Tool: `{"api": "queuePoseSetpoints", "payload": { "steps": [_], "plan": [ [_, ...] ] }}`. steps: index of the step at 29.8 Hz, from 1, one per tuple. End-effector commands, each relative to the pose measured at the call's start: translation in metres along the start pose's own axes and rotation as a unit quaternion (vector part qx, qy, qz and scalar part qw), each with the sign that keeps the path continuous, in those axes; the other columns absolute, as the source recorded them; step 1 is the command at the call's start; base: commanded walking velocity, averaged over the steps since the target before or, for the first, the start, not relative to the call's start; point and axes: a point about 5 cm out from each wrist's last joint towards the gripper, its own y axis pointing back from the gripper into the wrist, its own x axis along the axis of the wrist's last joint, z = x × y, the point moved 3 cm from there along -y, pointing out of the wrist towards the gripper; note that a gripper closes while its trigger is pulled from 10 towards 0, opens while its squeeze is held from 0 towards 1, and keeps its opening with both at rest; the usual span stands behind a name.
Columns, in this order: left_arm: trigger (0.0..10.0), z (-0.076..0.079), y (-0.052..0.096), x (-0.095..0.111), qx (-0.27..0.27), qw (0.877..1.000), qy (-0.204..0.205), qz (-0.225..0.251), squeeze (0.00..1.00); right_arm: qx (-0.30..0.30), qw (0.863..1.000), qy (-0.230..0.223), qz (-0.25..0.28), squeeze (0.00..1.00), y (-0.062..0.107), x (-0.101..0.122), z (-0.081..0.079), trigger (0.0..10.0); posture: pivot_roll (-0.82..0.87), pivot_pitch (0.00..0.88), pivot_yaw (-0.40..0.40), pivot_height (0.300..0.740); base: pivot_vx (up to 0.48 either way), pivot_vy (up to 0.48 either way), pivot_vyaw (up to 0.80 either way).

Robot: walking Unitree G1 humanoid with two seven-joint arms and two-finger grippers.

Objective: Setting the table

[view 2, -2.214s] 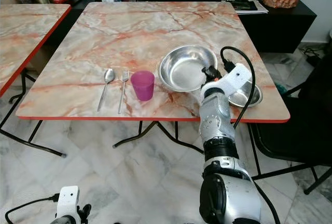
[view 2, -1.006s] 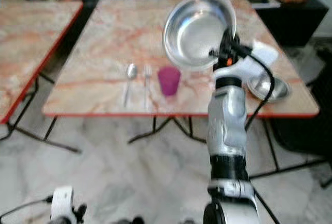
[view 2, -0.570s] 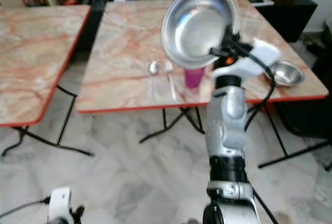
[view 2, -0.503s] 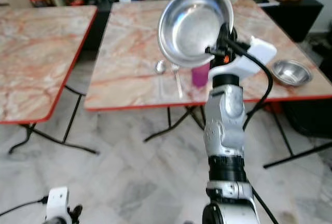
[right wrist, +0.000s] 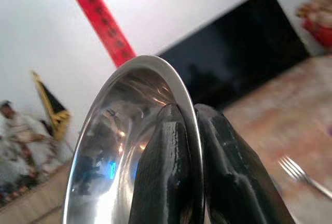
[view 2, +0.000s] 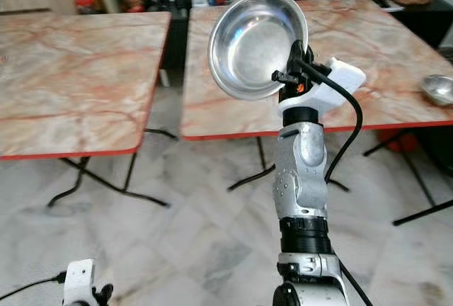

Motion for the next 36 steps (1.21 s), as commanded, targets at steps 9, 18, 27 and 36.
{"api": "queuePoseSetpoints", "payload": {
  "steps": [9,18,27,36],
  "plan": [
    [10.0,-0.010,0.000,0.003,0.013,1.000,0.002,0.004,0.00,0.016,1.000,-0.008,0.010,0.00,-0.004,0.006,-0.013,10.0,-0.04,0.102,0.034,0.740,0.000,0.480,0.00],
    [10.0,-0.010,0.000,0.005,0.019,1.000,0.009,0.007,0.00,0.012,1.000,-0.004,-0.002,0.00,-0.001,0.001,-0.010,10.0,-0.03,0.138,0.033,0.740,0.000,0.480,0.00],
    [10.0,-0.007,-0.001,0.010,0.018,1.000,0.010,0.015,0.00,0.014,1.000,-0.006,-0.007,0.00,-0.003,0.000,-0.012,10.0,-0.03,0.152,0.033,0.740,0.000,0.480,0.00],
    [10.0,-0.005,-0.002,0.014,0.017,1.000,0.010,0.023,0.00,0.015,1.000,-0.006,-0.015,0.00,-0.001,-0.004,-0.013,10.0,-0.03,0.155,0.033,0.740,0.000,0.480,0.00]
  ]
}}
